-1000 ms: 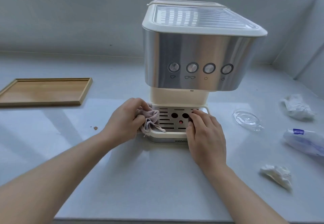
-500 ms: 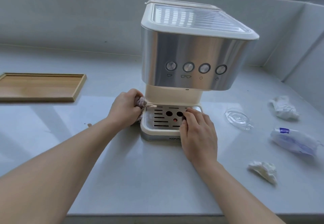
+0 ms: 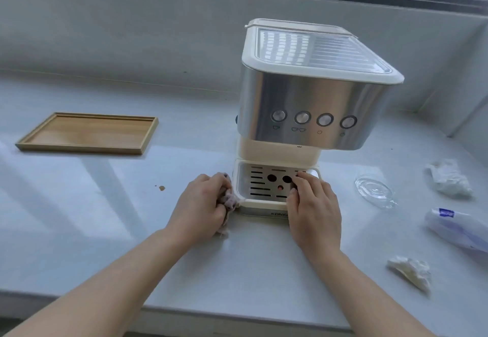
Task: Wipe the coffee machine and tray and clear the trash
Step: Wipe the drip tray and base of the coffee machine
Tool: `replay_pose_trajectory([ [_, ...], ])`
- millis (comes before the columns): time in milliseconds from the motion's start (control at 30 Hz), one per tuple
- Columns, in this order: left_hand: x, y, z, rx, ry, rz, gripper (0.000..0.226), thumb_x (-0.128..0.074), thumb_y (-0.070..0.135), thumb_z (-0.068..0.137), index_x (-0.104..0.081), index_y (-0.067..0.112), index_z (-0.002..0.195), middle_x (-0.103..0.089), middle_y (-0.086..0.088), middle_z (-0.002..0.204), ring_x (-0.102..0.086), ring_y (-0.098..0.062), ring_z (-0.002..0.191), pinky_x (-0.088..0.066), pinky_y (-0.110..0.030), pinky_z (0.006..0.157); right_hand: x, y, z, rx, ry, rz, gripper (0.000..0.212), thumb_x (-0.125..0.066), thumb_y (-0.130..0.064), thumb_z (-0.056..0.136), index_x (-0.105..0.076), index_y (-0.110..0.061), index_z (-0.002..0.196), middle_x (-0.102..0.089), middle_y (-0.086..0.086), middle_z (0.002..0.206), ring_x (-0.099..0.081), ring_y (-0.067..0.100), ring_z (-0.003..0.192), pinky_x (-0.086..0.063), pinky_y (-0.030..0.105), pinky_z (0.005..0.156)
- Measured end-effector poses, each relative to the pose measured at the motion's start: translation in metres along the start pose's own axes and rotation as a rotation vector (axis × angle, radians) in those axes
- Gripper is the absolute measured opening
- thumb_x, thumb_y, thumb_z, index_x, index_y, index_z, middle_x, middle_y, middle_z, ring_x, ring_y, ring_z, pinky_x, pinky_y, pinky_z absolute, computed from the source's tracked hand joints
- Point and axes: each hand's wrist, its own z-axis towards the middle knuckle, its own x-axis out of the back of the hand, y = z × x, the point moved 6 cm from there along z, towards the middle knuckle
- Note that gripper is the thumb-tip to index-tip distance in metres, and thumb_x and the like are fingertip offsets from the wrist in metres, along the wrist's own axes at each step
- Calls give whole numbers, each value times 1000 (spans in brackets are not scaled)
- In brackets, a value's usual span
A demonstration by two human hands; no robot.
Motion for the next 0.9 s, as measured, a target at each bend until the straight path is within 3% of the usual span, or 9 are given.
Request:
replay_pose_trajectory([
  [167,2,20,-56,-130,-107,-189,36,-39,4,68,-60,19,93,-59,12,92,-57,-14,107,-53,-38,77,1,1,0,4,-3,15,43,-34,-30,95,-65,-11,118,-64,2,125,-52,27,114,-41,37,101],
  [267,7,9,-39,-129,-146,-240,35,-40,-3,70,-54,14,97,-53,7,102,-57,-19,96,-53,-43,77,1,0,1,11,-4,29,44,-33,-31,95,-64,-11,119,-64,2,126,-52,27,115,-41,39,101],
  [367,11,-15,8,-36,-61,-45,33,-52,-1,77,-54,18,104,-46,5,115,-55,-17,98,-50,-37,84,0,0,1,9,-5,34,40,-36,-29,95,-64,-12,118,-64,2,126,-51,27,115,-42,40,101],
  [533,-7,-16,76,-31,-212,153,29,-48,1,80,-53,13,105,-59,-5,108,-53,-27,102,-27,-35,110,0,0,1,13,12,39,37,-39,-26,95,-65,-11,116,-64,3,124,-52,28,114,-42,40,100],
  [567,-6,-16,81,-24,-230,158,30,-47,-1,79,-54,14,104,-61,-3,103,-56,-27,99,-33,-36,107,0,0,1,14,13,38,37,-40,-26,95,-65,-11,116,-64,3,124,-52,28,114,-42,40,100],
  [633,-1,-15,72,-53,-282,139,35,-44,-5,74,-54,18,98,-63,3,90,-63,-23,84,-56,-38,76,0,0,0,15,13,37,37,-40,-26,94,-65,-11,117,-64,3,125,-52,28,114,-42,40,100],
  [700,4,-15,48,-142,-315,135,39,-42,-6,68,-53,23,92,-62,8,89,-63,-15,78,-56,-38,58,0,1,1,18,16,41,36,-40,-25,94,-65,-11,117,-64,3,125,-52,27,114,-43,40,99],
  [800,27,-38,21,-239,-289,263,39,-46,-5,64,-50,22,92,-52,9,103,-49,-7,94,-48,-34,70,0,2,-1,22,30,42,37,-39,-27,95,-64,-11,117,-64,2,125,-52,27,113,-43,40,99],
  [900,71,-86,17,-48,-191,336,34,-49,-2,73,-53,22,97,-52,10,108,-50,-11,103,-45,-31,80,-1,0,0,39,43,37,39,-37,-28,94,-64,-11,116,-64,4,125,-51,28,112,-42,41,98],
])
